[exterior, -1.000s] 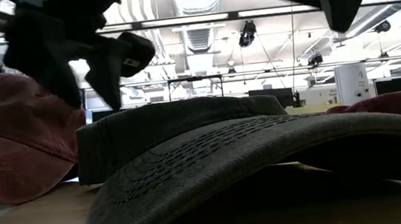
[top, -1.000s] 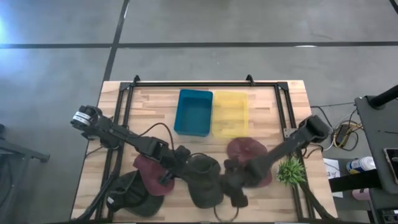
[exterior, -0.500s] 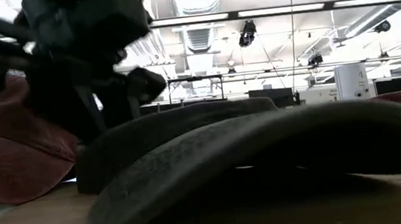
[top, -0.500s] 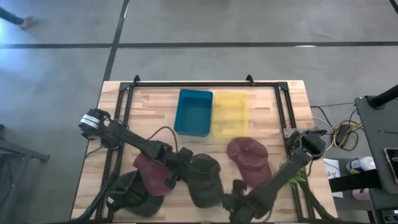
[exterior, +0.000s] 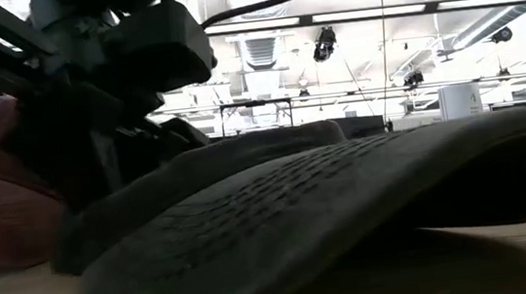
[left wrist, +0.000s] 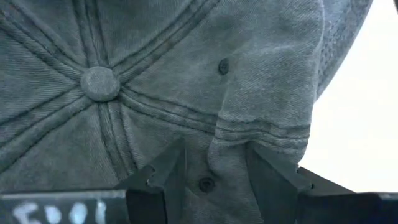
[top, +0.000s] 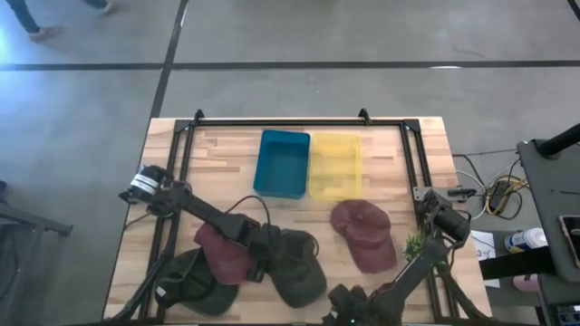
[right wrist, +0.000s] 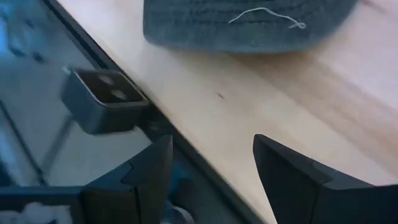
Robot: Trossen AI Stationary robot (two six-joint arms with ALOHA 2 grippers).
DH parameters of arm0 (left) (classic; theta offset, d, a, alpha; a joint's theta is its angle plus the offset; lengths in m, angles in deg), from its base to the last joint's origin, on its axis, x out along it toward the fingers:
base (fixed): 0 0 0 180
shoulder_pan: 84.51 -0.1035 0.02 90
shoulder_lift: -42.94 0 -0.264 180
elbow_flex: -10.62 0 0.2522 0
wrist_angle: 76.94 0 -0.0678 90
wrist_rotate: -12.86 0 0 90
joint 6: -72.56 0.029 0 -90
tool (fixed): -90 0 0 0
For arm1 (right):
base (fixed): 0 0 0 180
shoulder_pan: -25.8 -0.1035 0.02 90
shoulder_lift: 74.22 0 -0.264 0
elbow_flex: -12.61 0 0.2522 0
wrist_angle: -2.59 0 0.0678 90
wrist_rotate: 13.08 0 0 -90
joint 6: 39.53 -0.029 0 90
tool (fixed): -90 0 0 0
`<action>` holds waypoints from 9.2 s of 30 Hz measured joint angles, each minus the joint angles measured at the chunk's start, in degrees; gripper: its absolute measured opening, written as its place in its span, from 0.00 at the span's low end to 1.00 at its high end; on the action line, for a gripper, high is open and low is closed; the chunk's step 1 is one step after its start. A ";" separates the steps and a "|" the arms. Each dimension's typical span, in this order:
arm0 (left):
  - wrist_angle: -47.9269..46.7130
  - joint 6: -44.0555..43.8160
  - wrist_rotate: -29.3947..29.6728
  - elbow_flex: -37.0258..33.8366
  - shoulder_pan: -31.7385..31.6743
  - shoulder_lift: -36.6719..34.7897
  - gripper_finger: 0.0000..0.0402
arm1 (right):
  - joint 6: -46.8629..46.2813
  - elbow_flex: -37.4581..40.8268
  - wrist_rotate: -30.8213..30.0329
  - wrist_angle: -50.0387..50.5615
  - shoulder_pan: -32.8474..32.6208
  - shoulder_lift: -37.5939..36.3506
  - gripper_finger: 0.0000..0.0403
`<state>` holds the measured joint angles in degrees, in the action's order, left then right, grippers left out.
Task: Pick & Place hat
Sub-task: Put the right black cap into the yellow bin
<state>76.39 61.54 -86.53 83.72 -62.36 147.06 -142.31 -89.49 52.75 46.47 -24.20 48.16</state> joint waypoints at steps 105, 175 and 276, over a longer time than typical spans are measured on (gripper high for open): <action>-17.19 -12.38 20.81 18.33 5.89 -17.58 0.40 | 135.95 -16.39 -42.75 32.03 4.79 -1.52 0.06; -41.89 -11.47 19.63 28.52 6.29 -11.79 0.40 | 135.42 -14.73 -45.73 23.01 7.49 -1.45 0.06; -11.08 0.10 13.70 5.95 -20.45 -33.44 0.40 | -25.86 31.55 -8.73 0.44 53.97 -25.30 0.12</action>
<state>65.31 61.64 -72.83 89.67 -82.81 113.62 -168.16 -57.95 44.02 46.91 29.78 22.87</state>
